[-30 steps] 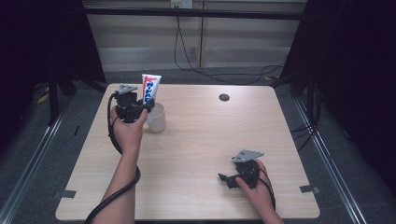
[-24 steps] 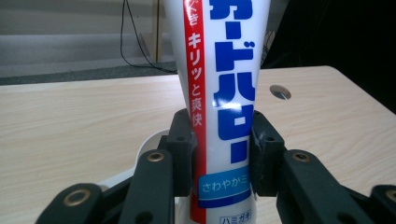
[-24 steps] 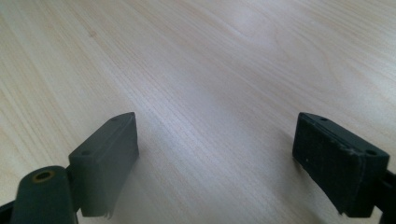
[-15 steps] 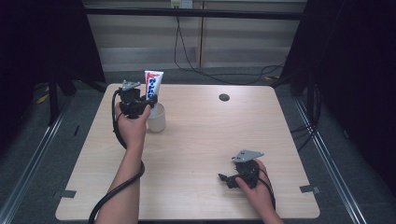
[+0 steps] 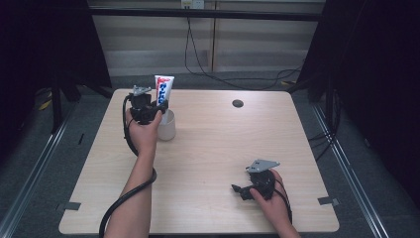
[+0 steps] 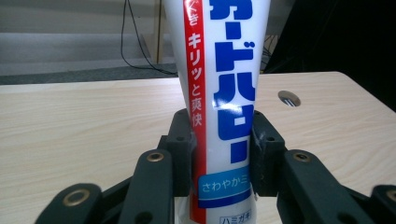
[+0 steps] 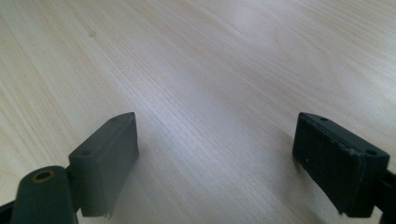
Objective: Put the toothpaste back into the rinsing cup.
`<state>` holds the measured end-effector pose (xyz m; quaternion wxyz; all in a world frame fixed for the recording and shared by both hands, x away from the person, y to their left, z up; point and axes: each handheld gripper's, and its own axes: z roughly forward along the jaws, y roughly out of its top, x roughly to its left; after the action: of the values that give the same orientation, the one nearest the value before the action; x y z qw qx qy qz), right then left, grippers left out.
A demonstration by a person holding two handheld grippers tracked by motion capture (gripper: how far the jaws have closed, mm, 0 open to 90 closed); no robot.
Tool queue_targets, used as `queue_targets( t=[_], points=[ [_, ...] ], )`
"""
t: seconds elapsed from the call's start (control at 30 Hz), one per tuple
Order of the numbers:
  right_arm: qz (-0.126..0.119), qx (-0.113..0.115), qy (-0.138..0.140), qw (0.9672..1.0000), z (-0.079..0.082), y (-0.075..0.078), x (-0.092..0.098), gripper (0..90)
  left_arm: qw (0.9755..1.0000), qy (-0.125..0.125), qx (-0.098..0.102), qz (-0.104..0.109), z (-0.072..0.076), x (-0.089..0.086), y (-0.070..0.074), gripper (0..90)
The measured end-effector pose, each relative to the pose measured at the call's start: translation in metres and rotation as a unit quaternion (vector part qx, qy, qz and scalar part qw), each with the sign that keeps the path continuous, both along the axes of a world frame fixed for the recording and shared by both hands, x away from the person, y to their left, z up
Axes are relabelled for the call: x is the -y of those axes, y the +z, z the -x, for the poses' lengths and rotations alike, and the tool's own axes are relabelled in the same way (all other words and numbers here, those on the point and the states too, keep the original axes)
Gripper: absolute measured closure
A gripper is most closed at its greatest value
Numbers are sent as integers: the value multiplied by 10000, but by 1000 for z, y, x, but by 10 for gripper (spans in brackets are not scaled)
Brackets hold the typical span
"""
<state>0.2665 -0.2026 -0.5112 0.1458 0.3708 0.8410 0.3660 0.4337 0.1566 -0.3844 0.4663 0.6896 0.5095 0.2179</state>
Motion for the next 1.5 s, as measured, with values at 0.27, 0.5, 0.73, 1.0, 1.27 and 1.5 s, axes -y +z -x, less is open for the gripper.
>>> queue_targets(
  t=[0.27,0.5,0.73,1.0,1.27,1.5],
  points=[
    [-1,-2,0,10000,0,0,0,140,10000,28,51,-13,-10,2,-1,665],
    [0,-1,2,10000,0,0,0,140,9999,45,145,-59,-17,5,-12,662],
    [2,1,1,10000,0,0,0,141,9999,67,100,-102,-21,7,-21,658],
    [6,6,0,10000,0,0,0,142,9998,72,109,-121,-23,9,-27,653],
    [4,4,1,10000,0,0,0,142,9999,103,57,-123,-24,8,-33,651],
    [3,3,2,10000,0,0,0,142,9998,131,50,-105,-23,8,-39,645]
  ],
)
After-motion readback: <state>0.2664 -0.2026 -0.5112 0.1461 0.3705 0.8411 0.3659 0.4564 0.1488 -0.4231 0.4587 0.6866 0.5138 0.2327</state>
